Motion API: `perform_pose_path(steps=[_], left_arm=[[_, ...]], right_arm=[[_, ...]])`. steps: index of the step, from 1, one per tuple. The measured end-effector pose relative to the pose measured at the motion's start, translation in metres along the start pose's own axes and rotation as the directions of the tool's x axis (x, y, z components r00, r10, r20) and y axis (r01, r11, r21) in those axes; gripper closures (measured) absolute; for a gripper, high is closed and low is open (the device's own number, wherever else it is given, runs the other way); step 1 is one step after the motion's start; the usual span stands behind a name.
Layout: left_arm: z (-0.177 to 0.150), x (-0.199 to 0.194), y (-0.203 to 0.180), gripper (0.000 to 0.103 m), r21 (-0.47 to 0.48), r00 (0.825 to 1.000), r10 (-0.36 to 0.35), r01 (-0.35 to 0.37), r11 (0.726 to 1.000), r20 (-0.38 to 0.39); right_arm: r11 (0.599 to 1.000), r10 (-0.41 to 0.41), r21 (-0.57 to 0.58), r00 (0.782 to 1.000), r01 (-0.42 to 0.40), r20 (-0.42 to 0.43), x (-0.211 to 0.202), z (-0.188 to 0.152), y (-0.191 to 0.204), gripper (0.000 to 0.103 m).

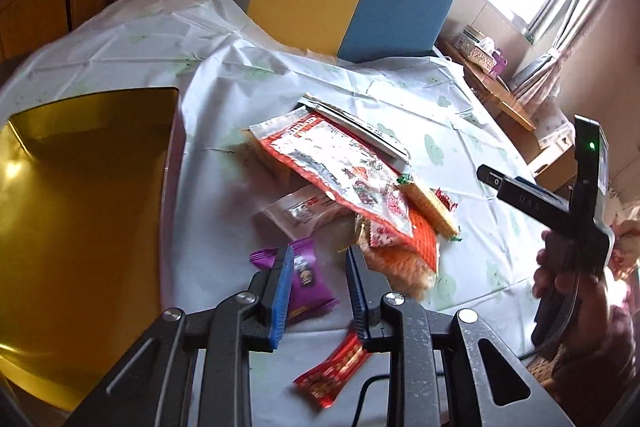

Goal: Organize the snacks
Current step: 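Grasp the red-orange peanut snack bag with the left tool and lift, then carry the red bag into the gold tin with the left tool while the right grasps the gold-and-white stick packet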

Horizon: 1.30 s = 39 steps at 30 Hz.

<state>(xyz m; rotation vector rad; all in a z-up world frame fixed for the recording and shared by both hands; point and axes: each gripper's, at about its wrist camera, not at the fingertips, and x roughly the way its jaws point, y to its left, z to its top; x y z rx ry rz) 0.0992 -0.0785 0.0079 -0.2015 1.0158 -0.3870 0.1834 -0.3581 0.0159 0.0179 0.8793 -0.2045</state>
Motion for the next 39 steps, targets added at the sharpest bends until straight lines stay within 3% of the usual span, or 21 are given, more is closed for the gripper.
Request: perform_pose_path(steps=[11,16,17,18,21,23,26,30,35,39], left_arm=[[0.033,0.065,-0.004,0.075,-0.079,0.999,0.030,-0.032,0.996,-0.028],[0.044,0.091,0.009,0.074,-0.169,0.997,-0.023,0.010,0.986,-0.077],[0.046,0.095,0.010,0.075,-0.188,0.995,-0.037,0.019,0.982,-0.089],[0.047,0.095,0.011,0.093,-0.200,0.995,-0.047,0.030,0.979,-0.085],[0.053,0.082,0.003,0.103,-0.174,0.997,-0.071,0.064,0.983,-0.033],[0.059,0.070,-0.006,0.103,-0.118,0.998,-0.061,0.061,0.991,0.004],[0.070,0.051,-0.022,0.103,-0.020,0.997,-0.040,0.042,0.999,0.073],[0.085,0.024,-0.033,0.103,0.068,0.986,-0.034,0.023,0.997,0.161],[0.095,-0.010,-0.029,0.103,0.110,0.971,-0.037,0.011,0.994,0.238],[0.096,-0.039,-0.015,0.103,0.116,0.960,-0.044,0.012,0.993,0.277]], right_arm=[[0.999,0.041,0.009,0.999,-0.041,-0.004,0.000,0.004,0.002,0.019],[0.999,0.046,0.009,0.999,-0.046,-0.008,0.003,0.005,0.002,0.019],[0.999,0.045,0.008,0.999,-0.045,-0.009,0.003,0.006,0.003,0.019],[0.999,0.047,0.008,0.999,-0.047,-0.010,0.004,0.006,0.003,0.019],[0.999,0.047,0.004,0.999,-0.047,-0.021,0.007,0.005,0.004,0.020],[0.998,0.055,0.004,0.998,-0.055,-0.039,0.011,0.004,0.004,0.036],[0.999,0.054,0.006,0.995,-0.054,-0.087,0.021,0.001,0.004,0.042],[0.992,0.124,0.032,0.979,-0.120,-0.161,0.035,-0.003,0.003,0.043],[0.973,0.233,0.060,0.945,-0.225,-0.232,0.047,-0.010,0.011,0.043],[0.971,0.233,0.017,0.933,-0.237,-0.275,0.053,-0.016,0.022,0.042]])
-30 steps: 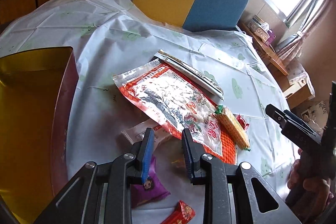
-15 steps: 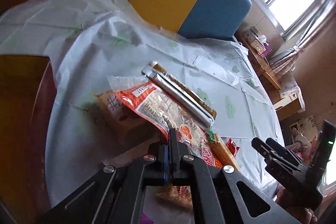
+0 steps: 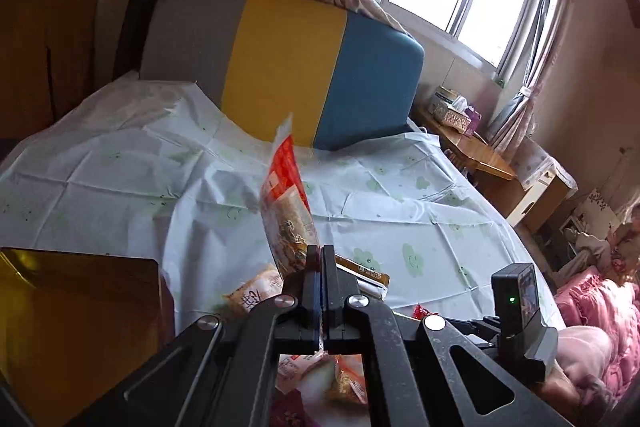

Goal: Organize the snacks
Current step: 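Carry the red bag into the gold tin with the left tool while the right grasps the gold-and-white stick packet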

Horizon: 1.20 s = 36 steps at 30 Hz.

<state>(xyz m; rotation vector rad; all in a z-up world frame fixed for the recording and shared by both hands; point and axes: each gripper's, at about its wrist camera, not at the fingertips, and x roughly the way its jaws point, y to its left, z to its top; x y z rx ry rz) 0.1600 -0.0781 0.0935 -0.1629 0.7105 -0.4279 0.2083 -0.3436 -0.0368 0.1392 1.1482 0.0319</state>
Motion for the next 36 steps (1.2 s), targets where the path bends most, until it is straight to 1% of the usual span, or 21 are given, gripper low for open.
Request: perform_pose_path(steps=[6,12,14,17,21,22,24,25,26,28,29,32,34,36], left_arm=[[0.001,-0.038,0.024,0.103,0.001,1.000,0.018,-0.018,1.000,0.023],[-0.007,-0.081,0.057,0.103,-0.024,0.997,0.053,-0.051,0.998,0.051],[-0.011,-0.091,0.071,0.103,-0.030,0.995,0.083,-0.082,0.996,0.055],[-0.019,-0.095,0.094,0.103,-0.055,0.991,0.132,-0.130,0.990,0.031],[-0.034,-0.090,0.122,0.103,-0.075,0.978,0.210,-0.210,0.975,-0.009],[-0.037,-0.088,0.130,0.103,-0.080,0.972,0.234,-0.235,0.969,-0.022],[-0.045,-0.083,0.147,0.103,-0.101,0.954,0.294,-0.299,0.949,-0.054],[-0.048,-0.082,0.155,0.103,-0.109,0.948,0.311,-0.317,0.942,-0.065],[-0.052,-0.082,0.163,0.103,-0.117,0.938,0.339,-0.345,0.931,-0.072],[-0.058,-0.081,0.179,0.103,-0.133,0.910,0.404,-0.413,0.901,-0.092],[-0.061,-0.082,0.187,0.103,-0.150,0.900,0.425,-0.435,0.888,-0.097],[-0.066,-0.086,0.209,0.102,-0.198,0.881,0.459,-0.474,0.858,-0.116],[-0.071,-0.087,0.220,0.102,-0.208,0.856,0.498,-0.517,0.830,-0.140],[-0.077,-0.089,0.230,0.102,-0.221,0.836,0.523,-0.549,0.806,-0.166]], right_arm=[[0.995,-0.068,-0.075,0.997,0.066,-0.026,0.011,-0.006,0.012,0.041],[0.994,-0.079,-0.083,0.997,0.076,-0.027,0.015,-0.006,0.013,0.040],[0.993,-0.085,-0.085,0.996,0.082,-0.026,0.015,-0.006,0.014,0.040],[0.991,-0.097,-0.092,0.995,0.095,-0.019,0.013,-0.007,0.015,0.040],[0.987,-0.122,-0.104,0.993,0.121,0.000,0.009,-0.009,0.017,0.040],[0.985,-0.134,-0.107,0.991,0.134,0.009,0.008,-0.009,0.018,0.040],[0.981,-0.155,-0.109,0.987,0.159,0.037,0.003,-0.009,0.019,0.040],[0.981,-0.155,-0.105,0.986,0.160,0.052,-0.001,-0.009,0.020,0.040],[0.982,-0.153,-0.102,0.986,0.159,0.066,-0.004,-0.008,0.021,0.040],[0.981,-0.155,-0.100,0.983,0.164,0.093,-0.010,-0.005,0.024,0.040],[0.981,-0.150,-0.106,0.984,0.161,0.101,-0.012,-0.003,0.027,0.040],[0.977,-0.131,-0.157,0.986,0.146,0.105,-0.011,0.006,0.042,0.040],[0.971,-0.129,-0.192,0.987,0.145,0.098,-0.003,0.016,0.050,0.040],[0.964,-0.132,-0.219,0.988,0.148,0.083,0.010,0.029,0.057,0.040]])
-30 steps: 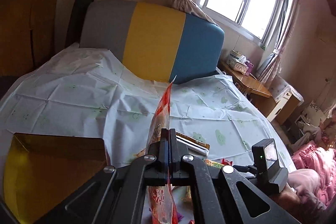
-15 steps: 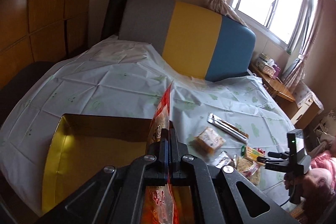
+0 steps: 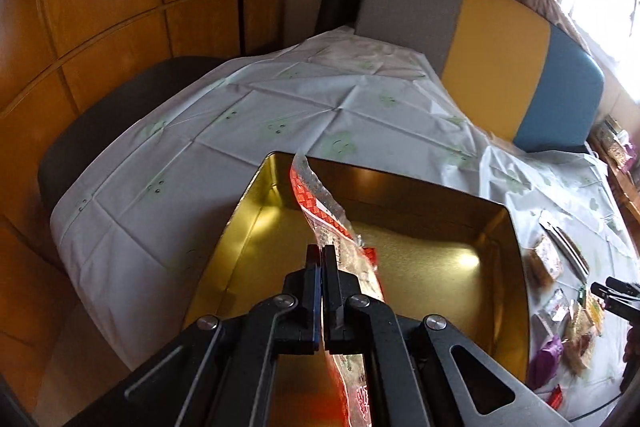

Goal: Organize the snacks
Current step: 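Carry the red bag into the gold tin with the left tool while the right grasps the gold-and-white stick packet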

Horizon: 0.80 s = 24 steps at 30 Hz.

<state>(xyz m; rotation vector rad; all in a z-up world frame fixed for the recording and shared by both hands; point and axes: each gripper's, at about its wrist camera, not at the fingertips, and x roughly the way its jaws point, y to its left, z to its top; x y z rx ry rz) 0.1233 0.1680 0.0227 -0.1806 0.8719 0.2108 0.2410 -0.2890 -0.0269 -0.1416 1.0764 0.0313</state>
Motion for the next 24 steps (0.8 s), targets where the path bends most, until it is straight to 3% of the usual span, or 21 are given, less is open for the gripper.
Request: perform_pose_path(steps=[8,10,12,13,15,16,19,24], left_arm=[[-0.016,0.012,0.030,0.098,-0.065,0.997,0.044,-0.048,0.997,-0.057],[-0.020,0.013,0.033,0.091,-0.072,0.997,0.054,-0.058,0.996,-0.061],[-0.022,0.013,0.036,0.073,-0.082,0.996,0.058,-0.063,0.995,-0.061],[-0.024,0.012,0.037,0.071,-0.088,0.997,0.060,-0.065,0.994,-0.056],[-0.025,0.010,0.037,0.070,-0.091,0.997,0.063,-0.067,0.994,-0.047],[-0.026,0.008,0.036,0.070,-0.092,0.997,0.067,-0.070,0.993,-0.042],[-0.028,-0.001,0.030,0.068,-0.093,0.998,0.050,-0.052,0.994,-0.023],[-0.039,-0.018,0.004,0.067,-0.019,1.000,0.002,-0.002,1.000,0.003]], right_arm=[[0.983,-0.091,-0.169,0.992,0.076,-0.084,0.060,0.043,0.022,0.037],[0.975,-0.109,-0.202,0.991,0.090,-0.083,0.067,0.052,0.025,0.031],[0.972,-0.104,-0.222,0.991,0.083,-0.086,0.071,0.061,0.025,0.031],[0.970,-0.099,-0.229,0.991,0.075,-0.094,0.074,0.064,0.026,0.031],[0.971,-0.081,-0.233,0.991,0.054,-0.108,0.076,0.067,0.025,0.037],[0.974,-0.048,-0.225,0.992,0.021,-0.114,0.077,0.067,0.024,0.052],[0.979,0.003,-0.203,0.992,-0.028,-0.123,0.073,0.064,0.028,0.070],[0.990,0.025,-0.132,0.992,-0.041,-0.123,0.059,0.053,0.034,0.077]])
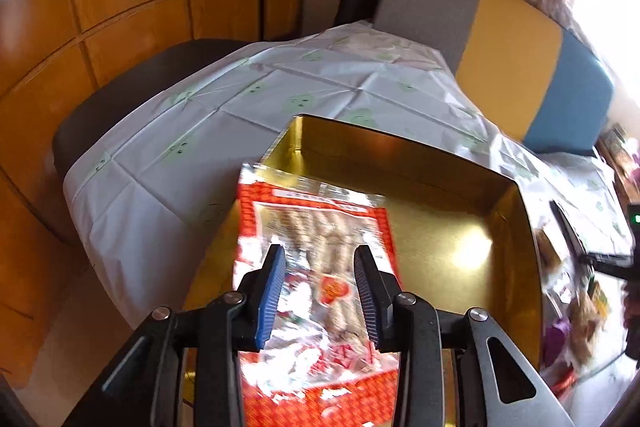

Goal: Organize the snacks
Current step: 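Carry the red bag into the gold tin with the left tool while the right grasps the gold-and-white stick packet, then lower the stick packet into the tin with the right tool while the left releases the bag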

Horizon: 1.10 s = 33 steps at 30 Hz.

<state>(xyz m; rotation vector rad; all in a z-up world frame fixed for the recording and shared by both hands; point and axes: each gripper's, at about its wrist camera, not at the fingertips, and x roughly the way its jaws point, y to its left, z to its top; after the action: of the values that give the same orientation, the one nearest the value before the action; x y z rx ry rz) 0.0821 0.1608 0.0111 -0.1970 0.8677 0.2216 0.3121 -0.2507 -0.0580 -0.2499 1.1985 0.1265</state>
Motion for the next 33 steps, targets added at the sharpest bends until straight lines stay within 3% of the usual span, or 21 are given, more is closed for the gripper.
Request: perform_pose_path(steps=[6,14,19,25,30,33], left_arm=[[-0.022,-0.016,-0.035,0.066,0.111,0.998,-0.066,0.065,0.992,0.002],[-0.046,-0.022,-0.050,0.062,0.132,0.992,-0.124,0.128,0.983,-0.034],[-0.053,-0.025,-0.042,0.062,0.113,0.991,-0.130,0.133,0.985,-0.033],[-0.057,-0.028,-0.026,0.061,0.082,0.991,-0.130,0.132,0.988,-0.024],[-0.058,-0.027,-0.013,0.061,0.044,0.991,-0.133,0.134,0.990,-0.025],[-0.058,-0.027,-0.008,0.061,0.037,0.991,-0.133,0.134,0.990,-0.021]], right_arm=[[0.993,0.051,0.107,0.997,-0.057,0.057,-0.028,-0.012,0.007,0.080],[0.973,0.144,0.158,0.978,-0.168,0.152,-0.074,-0.027,0.031,0.080],[0.941,0.248,0.178,0.943,-0.289,0.220,-0.102,-0.036,0.052,0.080],[0.893,0.384,0.151,0.893,-0.424,0.235,-0.123,-0.036,0.105,0.080],[0.861,0.448,0.147,0.862,-0.487,0.236,-0.132,-0.027,0.154,0.079],[0.846,0.477,0.141,0.849,-0.514,0.228,-0.129,-0.021,0.180,0.071]])
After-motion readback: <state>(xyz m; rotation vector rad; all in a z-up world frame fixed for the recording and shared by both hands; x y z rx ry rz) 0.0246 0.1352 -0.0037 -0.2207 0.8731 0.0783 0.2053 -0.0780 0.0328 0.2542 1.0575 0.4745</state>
